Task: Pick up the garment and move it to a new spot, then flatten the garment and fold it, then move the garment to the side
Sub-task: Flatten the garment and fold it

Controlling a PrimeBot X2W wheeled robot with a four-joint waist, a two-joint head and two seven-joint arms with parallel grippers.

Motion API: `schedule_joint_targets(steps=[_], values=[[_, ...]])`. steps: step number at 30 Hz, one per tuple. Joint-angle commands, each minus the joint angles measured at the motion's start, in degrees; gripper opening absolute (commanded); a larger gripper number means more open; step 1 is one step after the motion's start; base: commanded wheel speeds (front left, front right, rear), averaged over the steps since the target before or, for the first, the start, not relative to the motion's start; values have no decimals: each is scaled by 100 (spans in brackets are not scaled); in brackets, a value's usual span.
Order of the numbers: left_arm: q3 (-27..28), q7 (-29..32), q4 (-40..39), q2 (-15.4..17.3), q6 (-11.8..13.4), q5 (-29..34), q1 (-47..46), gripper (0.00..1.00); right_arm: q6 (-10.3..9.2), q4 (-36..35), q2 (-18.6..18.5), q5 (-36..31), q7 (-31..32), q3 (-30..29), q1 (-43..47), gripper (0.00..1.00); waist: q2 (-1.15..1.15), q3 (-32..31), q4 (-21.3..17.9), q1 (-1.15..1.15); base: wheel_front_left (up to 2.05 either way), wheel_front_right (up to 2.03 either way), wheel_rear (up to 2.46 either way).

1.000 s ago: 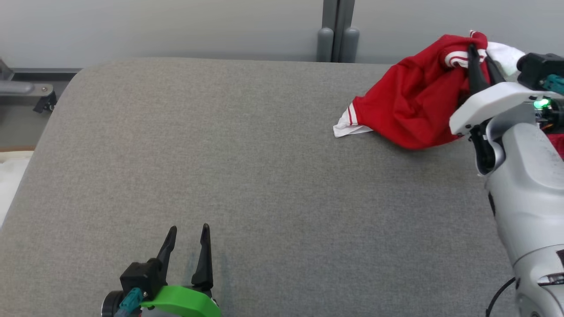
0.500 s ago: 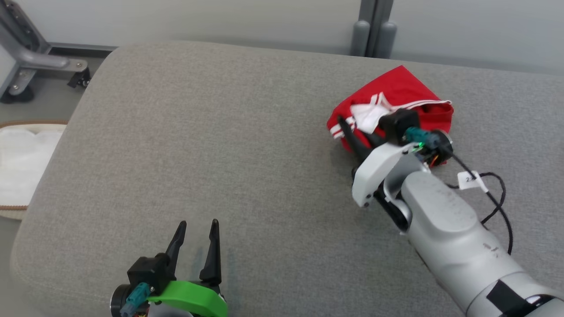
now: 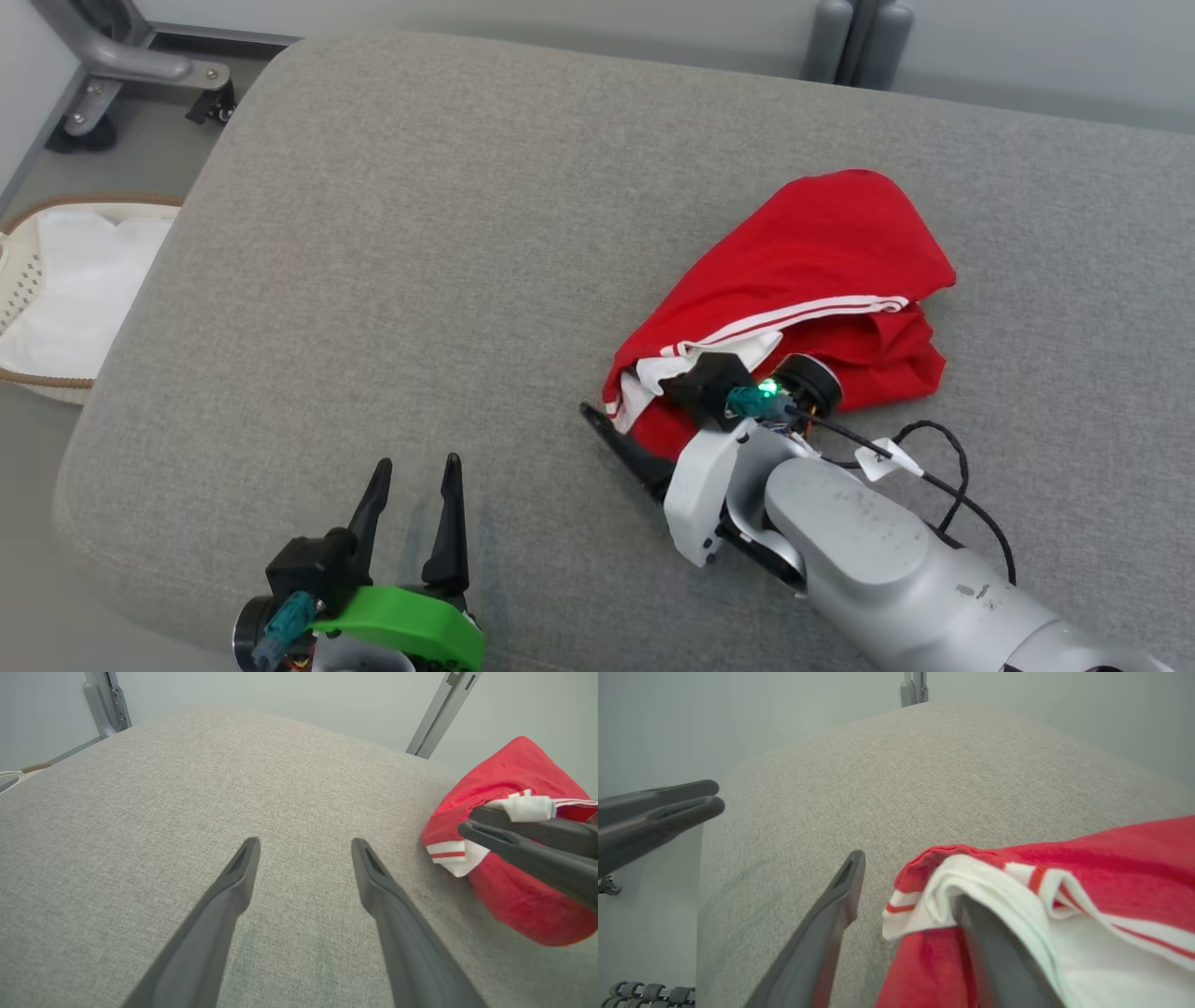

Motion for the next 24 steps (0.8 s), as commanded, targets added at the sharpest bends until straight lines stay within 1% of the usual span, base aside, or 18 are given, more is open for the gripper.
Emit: schedule_joint_targets(steps=[1, 5, 10, 14, 18, 24], values=[[25, -2, -37, 10, 8, -46, -112, 100, -7, -61, -37, -39, -51, 119, 65, 100, 0, -1, -94, 0, 0, 0, 0], [134, -2, -77, 10, -4, 53, -104, 100, -7, -276, -30, -6, -159, 162, 81, 100, 0, -63, -308, 0, 0, 0, 0], [238, -2, -125, 10, -45, 173, -101, 100, -7, -458, -31, -176, -264, -246, 8, 100, 0, -187, -609, 0, 0, 0, 0], [288, -2, -125, 10, -91, 260, -90, 100, -7, -614, -29, -432, -299, -854, 77, 100, 0, -314, -829, 0, 0, 0, 0], [334, -3, -97, 11, -110, 309, -15, 100, -7, -930, -30, -791, -300, -1661, 376, 100, 0, -453, -1018, 0, 0, 0, 0], [359, -2, -103, 11, -137, 356, 86, 100, -7, -1545, -28, -1516, -302, -3055, 1206, 100, 0, -646, -1202, 0, 0, 0, 0]])
